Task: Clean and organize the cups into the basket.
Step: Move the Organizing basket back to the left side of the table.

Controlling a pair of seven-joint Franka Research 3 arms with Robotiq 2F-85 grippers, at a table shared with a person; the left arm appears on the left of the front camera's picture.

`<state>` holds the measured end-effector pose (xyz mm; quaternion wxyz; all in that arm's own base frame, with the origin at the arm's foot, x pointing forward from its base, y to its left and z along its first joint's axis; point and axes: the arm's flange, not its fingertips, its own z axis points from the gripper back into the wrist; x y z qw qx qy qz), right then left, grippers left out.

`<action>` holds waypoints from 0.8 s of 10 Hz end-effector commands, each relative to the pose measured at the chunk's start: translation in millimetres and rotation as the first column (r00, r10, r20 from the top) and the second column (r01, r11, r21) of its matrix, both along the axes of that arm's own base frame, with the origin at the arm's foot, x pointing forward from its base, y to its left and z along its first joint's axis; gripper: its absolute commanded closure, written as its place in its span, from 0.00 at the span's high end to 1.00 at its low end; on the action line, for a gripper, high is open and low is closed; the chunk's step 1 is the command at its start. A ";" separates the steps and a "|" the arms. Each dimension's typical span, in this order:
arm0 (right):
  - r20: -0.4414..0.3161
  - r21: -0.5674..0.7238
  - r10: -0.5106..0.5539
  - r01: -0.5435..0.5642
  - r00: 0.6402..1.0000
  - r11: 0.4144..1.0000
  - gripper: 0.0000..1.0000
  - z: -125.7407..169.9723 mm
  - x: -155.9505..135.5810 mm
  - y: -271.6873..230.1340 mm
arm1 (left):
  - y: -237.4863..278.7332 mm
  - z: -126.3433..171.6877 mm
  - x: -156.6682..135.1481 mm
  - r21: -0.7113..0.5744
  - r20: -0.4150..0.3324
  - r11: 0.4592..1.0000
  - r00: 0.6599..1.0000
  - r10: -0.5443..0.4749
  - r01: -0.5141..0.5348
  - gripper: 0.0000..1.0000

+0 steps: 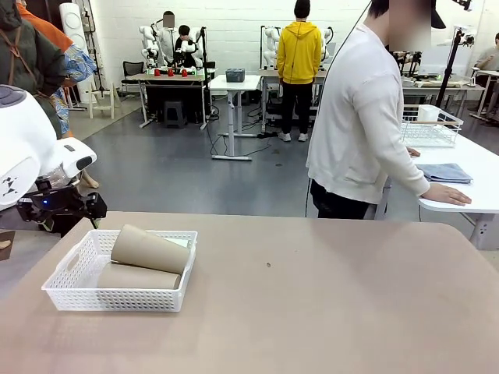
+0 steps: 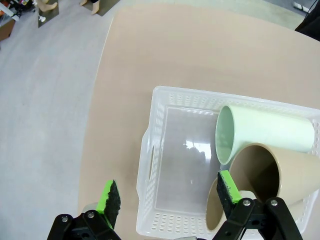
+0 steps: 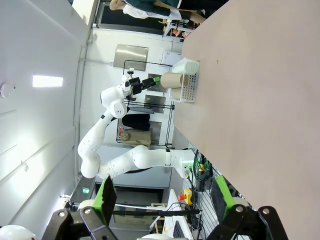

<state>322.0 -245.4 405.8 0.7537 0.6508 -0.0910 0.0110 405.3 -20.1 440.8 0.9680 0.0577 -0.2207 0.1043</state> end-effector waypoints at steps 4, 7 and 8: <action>0.014 -0.004 0.003 -0.003 1.000 1.000 1.00 0.1 1.7 -0.8 | 0.0 -2.8 1.1 -0.014 0.005 1.000 1.000 -0.014 0.014 1.00; 0.014 -0.004 0.003 -0.003 1.000 1.000 1.00 0.1 1.7 -0.8 | 14.9 25.6 -10.0 -0.085 -0.067 0.968 0.968 -0.244 0.238 1.00; 0.014 -0.004 0.003 -0.003 1.000 1.000 1.00 0.1 1.7 -0.8 | 20.7 43.3 -23.2 -0.113 -0.062 0.936 0.938 -0.340 0.332 1.00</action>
